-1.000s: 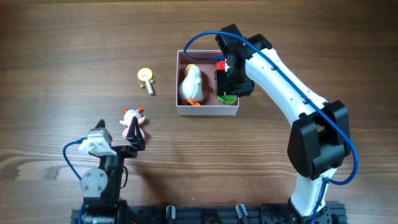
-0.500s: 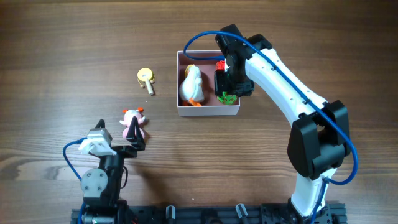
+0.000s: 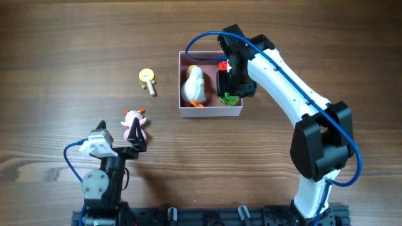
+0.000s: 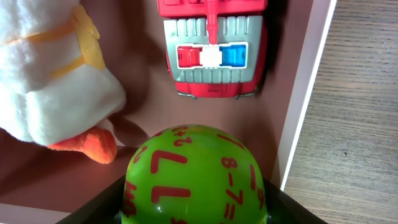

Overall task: Pack container
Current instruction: 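Open the right gripper to release the ball beside the truck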

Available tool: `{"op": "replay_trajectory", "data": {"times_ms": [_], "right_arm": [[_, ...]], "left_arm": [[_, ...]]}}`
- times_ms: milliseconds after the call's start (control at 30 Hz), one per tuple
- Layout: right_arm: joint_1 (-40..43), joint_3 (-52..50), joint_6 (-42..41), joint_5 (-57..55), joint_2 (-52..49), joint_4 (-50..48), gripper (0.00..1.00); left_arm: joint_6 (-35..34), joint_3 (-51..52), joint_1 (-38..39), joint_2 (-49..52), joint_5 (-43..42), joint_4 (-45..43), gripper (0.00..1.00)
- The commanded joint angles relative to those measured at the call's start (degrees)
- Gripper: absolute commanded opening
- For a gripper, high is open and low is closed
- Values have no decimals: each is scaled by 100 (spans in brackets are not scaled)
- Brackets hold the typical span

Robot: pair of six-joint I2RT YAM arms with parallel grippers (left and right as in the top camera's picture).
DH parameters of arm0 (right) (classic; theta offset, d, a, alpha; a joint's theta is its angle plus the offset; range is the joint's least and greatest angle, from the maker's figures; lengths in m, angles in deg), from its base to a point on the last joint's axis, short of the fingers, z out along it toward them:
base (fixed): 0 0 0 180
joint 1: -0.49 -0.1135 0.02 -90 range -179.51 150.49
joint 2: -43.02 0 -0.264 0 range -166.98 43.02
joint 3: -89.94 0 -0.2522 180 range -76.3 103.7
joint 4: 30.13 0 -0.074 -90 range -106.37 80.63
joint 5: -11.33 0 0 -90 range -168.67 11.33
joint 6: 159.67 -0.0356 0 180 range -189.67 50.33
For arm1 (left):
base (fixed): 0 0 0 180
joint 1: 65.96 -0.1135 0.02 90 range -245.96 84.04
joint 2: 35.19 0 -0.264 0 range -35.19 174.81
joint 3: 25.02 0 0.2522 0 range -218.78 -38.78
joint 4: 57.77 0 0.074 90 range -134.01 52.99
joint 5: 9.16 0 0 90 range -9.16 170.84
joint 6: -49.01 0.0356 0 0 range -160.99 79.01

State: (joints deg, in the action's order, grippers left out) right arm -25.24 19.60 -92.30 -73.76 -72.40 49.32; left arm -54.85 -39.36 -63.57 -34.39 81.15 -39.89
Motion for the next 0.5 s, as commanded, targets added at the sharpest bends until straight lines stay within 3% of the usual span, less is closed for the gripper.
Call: {"op": "replay_trajectory", "data": {"times_ms": [0, 467], "right_arm": [[-17, 0, -2, -35, -31, -31, 60], [-17, 328, -2, 26, -9, 55, 60]], "left_arm": [[-26, 26, -33, -37, 17, 4, 100], [-26, 26, -33, -37, 17, 4, 100]]}}
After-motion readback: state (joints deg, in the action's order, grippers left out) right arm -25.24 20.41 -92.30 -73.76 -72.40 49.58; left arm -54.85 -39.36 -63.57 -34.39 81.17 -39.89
